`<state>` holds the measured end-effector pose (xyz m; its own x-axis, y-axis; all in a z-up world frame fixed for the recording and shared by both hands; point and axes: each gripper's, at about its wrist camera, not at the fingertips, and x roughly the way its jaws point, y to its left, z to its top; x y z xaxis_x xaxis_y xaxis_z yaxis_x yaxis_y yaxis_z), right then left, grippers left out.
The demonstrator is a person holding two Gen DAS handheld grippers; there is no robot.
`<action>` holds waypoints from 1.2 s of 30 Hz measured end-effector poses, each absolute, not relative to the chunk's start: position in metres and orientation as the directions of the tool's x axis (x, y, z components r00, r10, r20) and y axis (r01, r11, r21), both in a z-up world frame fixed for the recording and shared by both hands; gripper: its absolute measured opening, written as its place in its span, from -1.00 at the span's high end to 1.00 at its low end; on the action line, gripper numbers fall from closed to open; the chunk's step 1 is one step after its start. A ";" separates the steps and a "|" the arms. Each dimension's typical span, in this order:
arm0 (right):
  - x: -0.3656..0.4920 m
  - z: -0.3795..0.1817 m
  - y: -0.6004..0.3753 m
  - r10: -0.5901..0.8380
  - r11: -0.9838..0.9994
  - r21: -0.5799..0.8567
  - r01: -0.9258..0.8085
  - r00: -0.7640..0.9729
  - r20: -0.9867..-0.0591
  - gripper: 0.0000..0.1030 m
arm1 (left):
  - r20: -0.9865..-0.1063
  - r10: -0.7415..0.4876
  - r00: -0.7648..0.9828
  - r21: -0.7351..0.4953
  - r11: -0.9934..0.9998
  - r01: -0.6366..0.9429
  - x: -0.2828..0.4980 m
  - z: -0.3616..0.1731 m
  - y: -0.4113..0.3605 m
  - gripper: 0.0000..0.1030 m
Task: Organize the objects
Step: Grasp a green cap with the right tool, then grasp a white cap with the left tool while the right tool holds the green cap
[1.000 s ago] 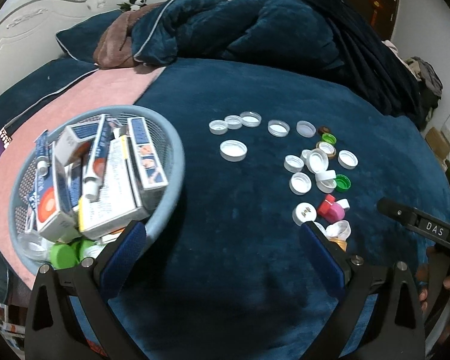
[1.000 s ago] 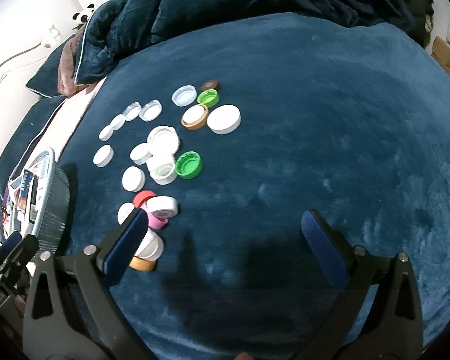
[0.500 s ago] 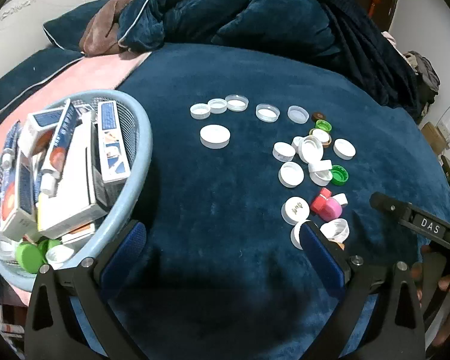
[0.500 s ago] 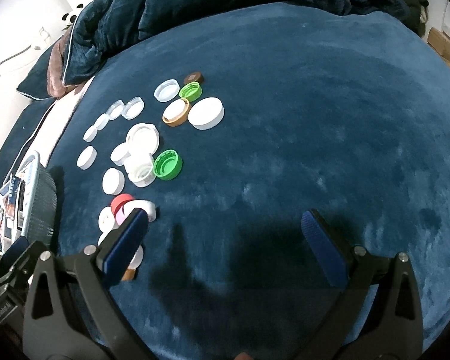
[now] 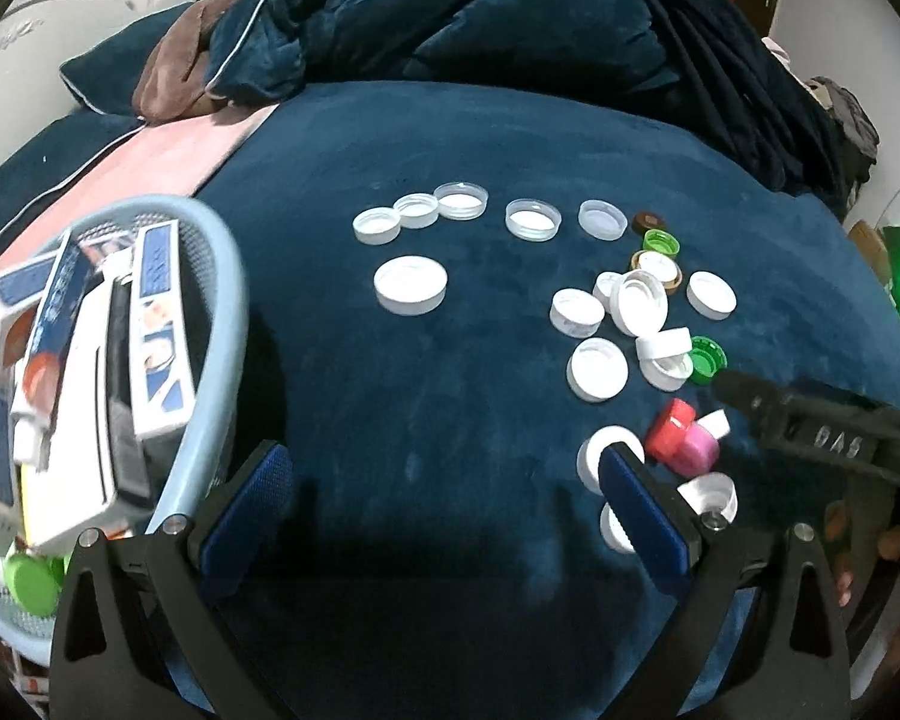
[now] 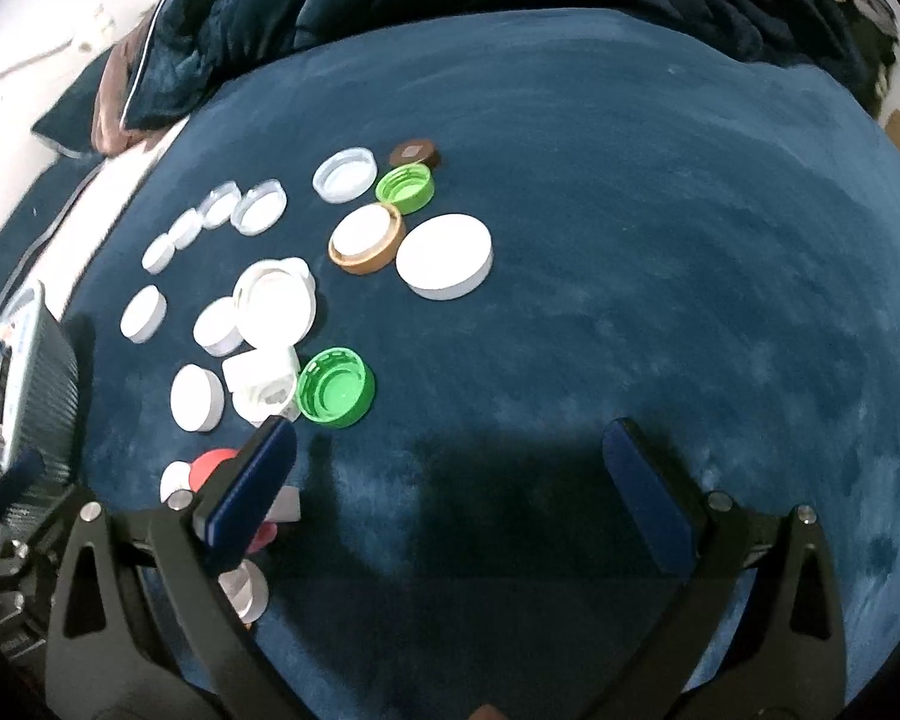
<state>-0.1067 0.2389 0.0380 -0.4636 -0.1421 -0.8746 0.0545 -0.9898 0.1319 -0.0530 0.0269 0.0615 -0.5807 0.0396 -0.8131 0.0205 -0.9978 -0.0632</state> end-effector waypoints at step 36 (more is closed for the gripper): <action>-0.099 0.040 0.239 -0.159 -0.984 0.093 0.153 -0.509 -0.846 0.39 | -0.848 0.194 -0.493 -0.180 -0.981 -0.077 -0.120 0.029 0.072 0.07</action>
<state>-0.0991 0.2394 0.0403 -0.5090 -0.1589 -0.8460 0.1530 -0.9839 0.0928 -0.1197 0.0719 0.0286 -0.4926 0.1939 -0.8484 -0.0767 -0.9807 -0.1797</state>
